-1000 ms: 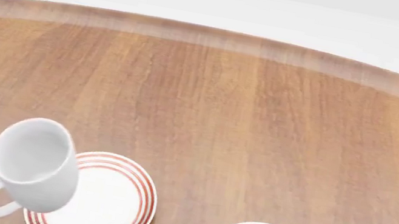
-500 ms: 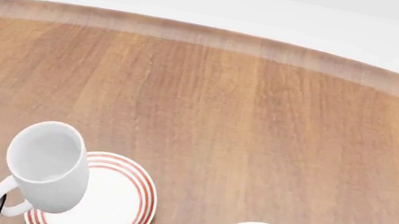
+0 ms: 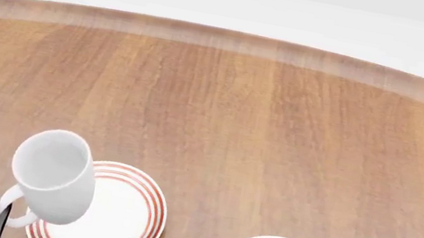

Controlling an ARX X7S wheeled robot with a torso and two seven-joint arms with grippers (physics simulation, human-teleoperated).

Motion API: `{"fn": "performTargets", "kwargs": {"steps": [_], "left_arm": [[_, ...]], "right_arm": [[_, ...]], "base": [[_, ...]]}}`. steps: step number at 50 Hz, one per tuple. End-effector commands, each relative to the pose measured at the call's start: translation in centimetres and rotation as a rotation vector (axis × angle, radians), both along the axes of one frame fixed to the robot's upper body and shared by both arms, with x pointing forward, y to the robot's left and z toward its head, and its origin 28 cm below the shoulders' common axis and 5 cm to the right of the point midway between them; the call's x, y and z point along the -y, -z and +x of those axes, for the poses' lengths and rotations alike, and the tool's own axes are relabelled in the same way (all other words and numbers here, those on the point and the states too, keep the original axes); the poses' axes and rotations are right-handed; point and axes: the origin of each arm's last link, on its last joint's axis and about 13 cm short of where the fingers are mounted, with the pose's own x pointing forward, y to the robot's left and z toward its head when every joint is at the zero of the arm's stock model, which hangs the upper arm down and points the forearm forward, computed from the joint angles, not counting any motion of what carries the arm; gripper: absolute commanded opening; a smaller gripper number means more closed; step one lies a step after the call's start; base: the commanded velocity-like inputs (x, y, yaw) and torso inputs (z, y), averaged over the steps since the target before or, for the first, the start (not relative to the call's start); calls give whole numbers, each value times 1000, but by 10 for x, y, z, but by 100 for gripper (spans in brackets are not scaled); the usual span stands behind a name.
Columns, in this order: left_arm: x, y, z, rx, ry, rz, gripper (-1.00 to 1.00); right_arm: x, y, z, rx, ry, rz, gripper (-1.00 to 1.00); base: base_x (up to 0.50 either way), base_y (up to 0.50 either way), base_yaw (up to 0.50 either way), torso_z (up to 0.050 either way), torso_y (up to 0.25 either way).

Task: Put the white mug on the left plate.

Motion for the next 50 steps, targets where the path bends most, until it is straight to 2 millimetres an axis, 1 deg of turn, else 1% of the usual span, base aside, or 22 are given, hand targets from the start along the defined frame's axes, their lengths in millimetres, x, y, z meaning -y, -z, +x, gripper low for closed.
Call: {"fn": "performTargets", "kwargs": {"steps": [1,13,20,33,39,50], "left_arm": [[1,-5,6,-2,-7,-14,-100],[2,1,10,-9,-14,-17,-100],[3,-2,13,-11,-13,-26,-100],[8,7,21,-27,-15,-16,-100],[9,8,20,-38,-10,-11,-100],[12,16,26,-50,-8,-7,-100]], "right_arm": [[0,1,0,-2,1,0,100],[0,2,0,-3,-1,3,100],[0,2,0,-2,1,4,100],[1,2,-1,0,3,8,100],[1,2,-1,-1,2,8,100],[0,3,0,-2,1,9,100]], "base": [[0,0,0,0,0],[0,0,0,0,0],[0,0,0,0,0],[0,0,0,1,1],[0,0,0,0,0],[0,0,0,0,0]]}}
